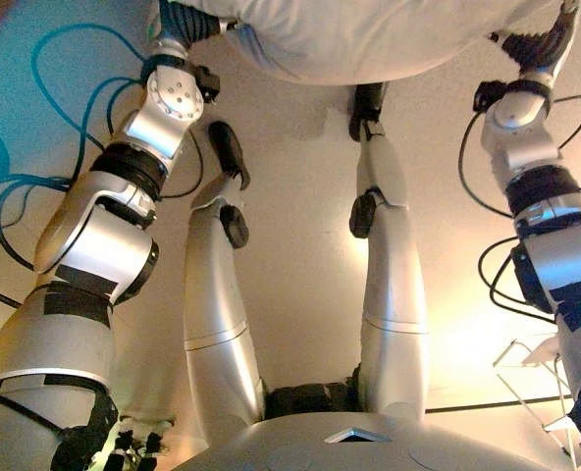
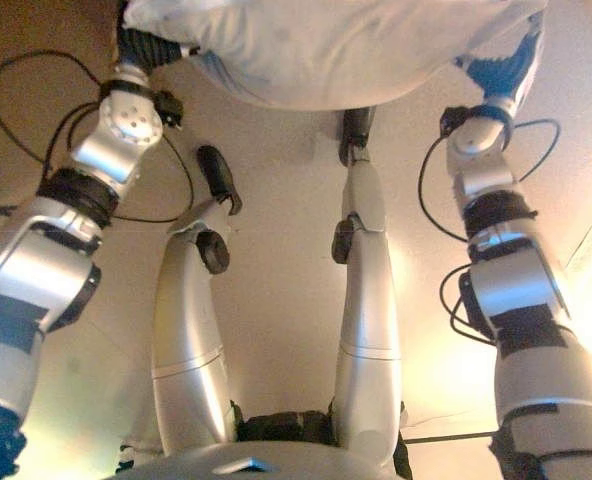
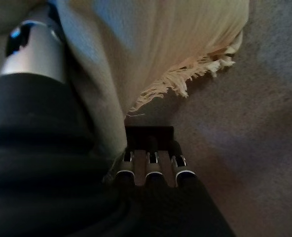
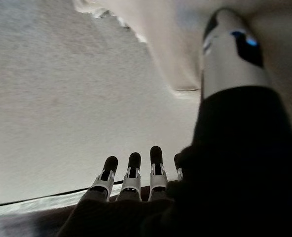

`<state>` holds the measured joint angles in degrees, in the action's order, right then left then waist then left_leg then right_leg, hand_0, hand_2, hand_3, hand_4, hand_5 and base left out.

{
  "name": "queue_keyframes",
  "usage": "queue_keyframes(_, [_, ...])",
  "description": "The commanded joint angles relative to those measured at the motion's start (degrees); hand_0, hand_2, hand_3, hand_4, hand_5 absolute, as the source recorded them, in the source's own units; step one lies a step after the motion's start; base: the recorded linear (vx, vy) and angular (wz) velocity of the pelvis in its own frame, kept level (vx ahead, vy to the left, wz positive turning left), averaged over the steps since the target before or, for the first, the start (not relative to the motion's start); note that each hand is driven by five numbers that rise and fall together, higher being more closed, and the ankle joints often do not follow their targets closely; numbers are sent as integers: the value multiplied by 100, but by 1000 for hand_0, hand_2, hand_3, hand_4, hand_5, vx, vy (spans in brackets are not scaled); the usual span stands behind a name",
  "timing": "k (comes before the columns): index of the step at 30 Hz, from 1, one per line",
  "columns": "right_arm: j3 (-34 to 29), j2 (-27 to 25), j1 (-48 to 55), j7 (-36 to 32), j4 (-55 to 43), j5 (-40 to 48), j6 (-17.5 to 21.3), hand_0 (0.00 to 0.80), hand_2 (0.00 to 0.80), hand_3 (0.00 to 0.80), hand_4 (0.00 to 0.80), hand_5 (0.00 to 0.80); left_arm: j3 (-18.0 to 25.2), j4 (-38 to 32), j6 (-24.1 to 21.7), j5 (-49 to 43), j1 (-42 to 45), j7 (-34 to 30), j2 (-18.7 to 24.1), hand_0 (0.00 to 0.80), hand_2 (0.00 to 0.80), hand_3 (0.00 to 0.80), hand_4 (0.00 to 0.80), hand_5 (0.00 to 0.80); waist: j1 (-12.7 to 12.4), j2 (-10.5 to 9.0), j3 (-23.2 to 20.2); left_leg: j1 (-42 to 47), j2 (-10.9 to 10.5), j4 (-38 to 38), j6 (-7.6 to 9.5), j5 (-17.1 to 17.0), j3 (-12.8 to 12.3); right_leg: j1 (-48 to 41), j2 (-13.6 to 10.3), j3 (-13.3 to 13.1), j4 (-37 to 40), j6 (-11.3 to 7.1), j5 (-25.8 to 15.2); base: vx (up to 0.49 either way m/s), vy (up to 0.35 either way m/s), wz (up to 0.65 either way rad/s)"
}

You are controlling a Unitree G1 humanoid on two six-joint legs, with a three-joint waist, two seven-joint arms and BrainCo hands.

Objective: Pick up the cushion and take it to the sofa

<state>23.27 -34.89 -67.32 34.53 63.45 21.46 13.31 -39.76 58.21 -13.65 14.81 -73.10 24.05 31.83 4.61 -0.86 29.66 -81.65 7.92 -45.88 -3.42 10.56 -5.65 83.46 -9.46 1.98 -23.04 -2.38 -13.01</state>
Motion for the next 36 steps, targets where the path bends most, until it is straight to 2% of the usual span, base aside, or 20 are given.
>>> queue_keyframes(1, [272, -517, -270, -237, -96, 337, 429, 0, 0, 0, 0, 0, 150, -67, -169, 209, -364, -174, 198, 0, 0, 0, 0, 0, -23, 249, 14, -208, -46, 891, -9, -465, 249, 49, -189, 124, -1383, -380, 1450, 3, -21, 5])
queue_keyframes(6, [497, -619, -624, -858, -187, 623, 593, 0, 0, 0, 0, 0, 73, -140, -88, 442, -580, -365, 275, 0, 0, 0, 0, 0, -55, 265, 14, -430, -63, 866, -34, -459, 289, 263, -241, 143, -1433, -412, 1472, 4, -16, 2])
queue_keyframes(8, [579, -664, -792, -1395, -248, 953, 676, 0, 0, 0, 0, 0, 23, -172, -70, 549, -658, -540, 324, 0, 0, 0, 0, 0, -68, 277, 14, -517, -84, 855, -55, -459, 306, 362, -250, 137, -1458, -429, 1471, 12, -34, 1])
queue_keyframes(11, [714, -701, -944, -2575, -411, 1245, 931, 0, 0, 0, 0, 0, 26, -275, -98, 811, -694, -981, 380, 0, 0, 0, 0, 0, -92, 296, 14, -647, -97, 829, -75, -463, 326, 495, -279, 135, -1486, -437, 1476, 8, -19, 2])
queue_keyframes(14, [922, -779, -1050, -3908, -769, 1962, 835, 0, 0, 0, 0, 0, -37, -591, -43, 1136, -686, -1393, 450, 0, 0, 0, 0, 0, -118, 307, 14, -783, -119, 799, -99, -478, 349, 629, -317, 136, -1516, -437, 1474, 14, -39, 2])
queue_keyframes(15, [985, -798, -1059, -4314, -876, 2177, 807, 0, 0, 0, 0, 0, -48, -678, -72, 1284, -656, -1605, 479, 88, 88, 88, 88, 88, -131, 309, 14, -813, -118, 788, -109, -485, 360, 643, -329, 150, -1523, -435, 1482, 21, -40, 1])
queue_keyframes(16, [1034, -816, -1047, -4699, -994, 2447, 712, 0, 0, 0, 0, 0, -68, -751, -98, 1378, -619, -1739, 498, 395, 395, 395, 395, 395, -140, 310, 14, -824, -118, 786, -119, -489, 373, 644, -339, 161, -1520, -439, 1481, 27, -41, 2])
queue_keyframes(17, [1057, -831, -1035, -5028, -1062, 2655, 604, 0, 0, 0, 0, 0, -76, -816, -118, 1427, -584, -1822, 505, 511, 511, 511, 511, 511, -146, 305, 14, -824, -121, 789, -126, -491, 378, 645, -349, 164, -1521, -442, 1484, 32, -48, 4])
queue_keyframes(18, [1078, -845, -1016, -5376, -1138, 2851, 477, 0, 0, 0, 0, 0, -76, -913, -126, 1472, -524, -1915, 510, 712, 712, 712, 712, 712, -157, 296, 14, -826, -125, 795, -136, -495, 381, 646, -363, 167, -1525, -445, 1491, 32, -54, 4])
queue_keyframes(19, [1094, -850, -989, -5627, -1208, 3011, 310, 0, 0, 0, 0, 0, -85, -996, -189, 1501, -461, -1992, 520, 800, 800, 800, 800, 800, -170, 292, 14, -827, -136, 809, -144, -507, 392, 646, -371, 168, -1520, -450, 1487, 31, -60, 3])
queue_keyframes(25, [1098, -897, -868, -6859, -1418, 3804, -324, 0, 0, 0, 0, 0, -90, -1341, -458, 1815, -160, -2696, 610, 800, 800, 800, 800, 800, -254, 307, 14, -829, -174, 833, -167, -573, 432, 648, -424, 159, -1556, -461, 1475, 20, -38, 5])
queue_keyframes(26, [1095, -892, -866, -6987, -1445, 3877, -393, 97, 97, 97, 97, 97, -116, -1396, -461, 1866, -141, -2768, 624, 800, 800, 800, 800, 800, -261, 310, 14, -829, -185, 837, -168, -579, 439, 648, -429, 153, -1547, -463, 1463, 16, -26, 8])
queue_keyframes(28, [1112, -864, -852, -7001, -1539, 3871, -372, 693, 693, 693, 693, 693, -153, -1481, -536, 1945, -84, -2826, 608, 800, 800, 800, 800, 800, -268, 311, 14, -830, -192, 848, -175, -590, 446, 649, -443, 142, -1526, -468, 1448, 16, -18, 6])
queue_keyframes(29, [1111, -852, -845, -6956, -1581, 3871, -335, 800, 800, 800, 800, 800, -143, -1533, -554, 2008, -49, -2832, 604, 800, 800, 800, 800, 800, -272, 314, 14, -830, -190, 846, -179, -593, 447, 649, -451, 139, -1527, -467, 1443, 20, -6, 4])
queue_keyframes(36, [864, -933, -537, -6492, -2112, 3888, -140, 800, 800, 800, 800, 800, 100, -1944, -705, 2189, 345, -2938, 569, 800, 800, 800, 800, 800, -262, 268, 14, -830, -238, 795, -181, -653, 470, 647, -456, 70, -1604, -485, 1383, 7, -2, 10])
